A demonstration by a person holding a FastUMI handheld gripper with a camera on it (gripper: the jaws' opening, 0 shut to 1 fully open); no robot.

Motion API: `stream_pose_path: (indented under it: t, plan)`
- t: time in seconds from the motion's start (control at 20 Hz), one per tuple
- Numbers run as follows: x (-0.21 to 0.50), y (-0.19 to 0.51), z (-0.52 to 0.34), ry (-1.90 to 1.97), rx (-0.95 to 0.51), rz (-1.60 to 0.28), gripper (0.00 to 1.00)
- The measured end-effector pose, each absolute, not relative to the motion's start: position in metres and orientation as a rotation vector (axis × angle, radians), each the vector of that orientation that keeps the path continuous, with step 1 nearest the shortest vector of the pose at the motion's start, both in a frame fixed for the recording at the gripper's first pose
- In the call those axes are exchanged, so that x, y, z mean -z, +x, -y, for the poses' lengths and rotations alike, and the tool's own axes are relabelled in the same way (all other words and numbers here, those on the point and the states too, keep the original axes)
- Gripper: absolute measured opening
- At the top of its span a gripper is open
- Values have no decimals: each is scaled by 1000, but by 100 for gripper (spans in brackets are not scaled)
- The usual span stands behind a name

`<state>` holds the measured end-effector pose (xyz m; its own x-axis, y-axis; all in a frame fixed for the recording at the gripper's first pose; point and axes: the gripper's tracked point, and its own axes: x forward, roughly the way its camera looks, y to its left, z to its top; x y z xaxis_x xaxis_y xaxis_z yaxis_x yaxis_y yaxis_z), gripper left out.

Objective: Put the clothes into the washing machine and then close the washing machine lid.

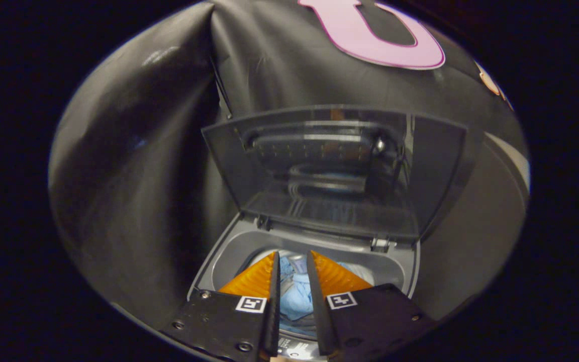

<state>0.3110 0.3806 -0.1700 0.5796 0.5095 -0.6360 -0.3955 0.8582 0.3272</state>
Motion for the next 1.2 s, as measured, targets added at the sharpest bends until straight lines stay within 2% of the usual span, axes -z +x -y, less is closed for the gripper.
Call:
stream_pose_path:
  t: [0.45,0.6,0.7,1.05,1.2]
  plan:
    - [38,383,-375,216,-484,-530,29]
    - [22,408,-372,227,-447,-493,29]
    - [26,421,-370,224,-413,-483,34]
    - [53,467,-343,168,-262,-476,99]
    - [67,470,-342,116,-230,-477,97]
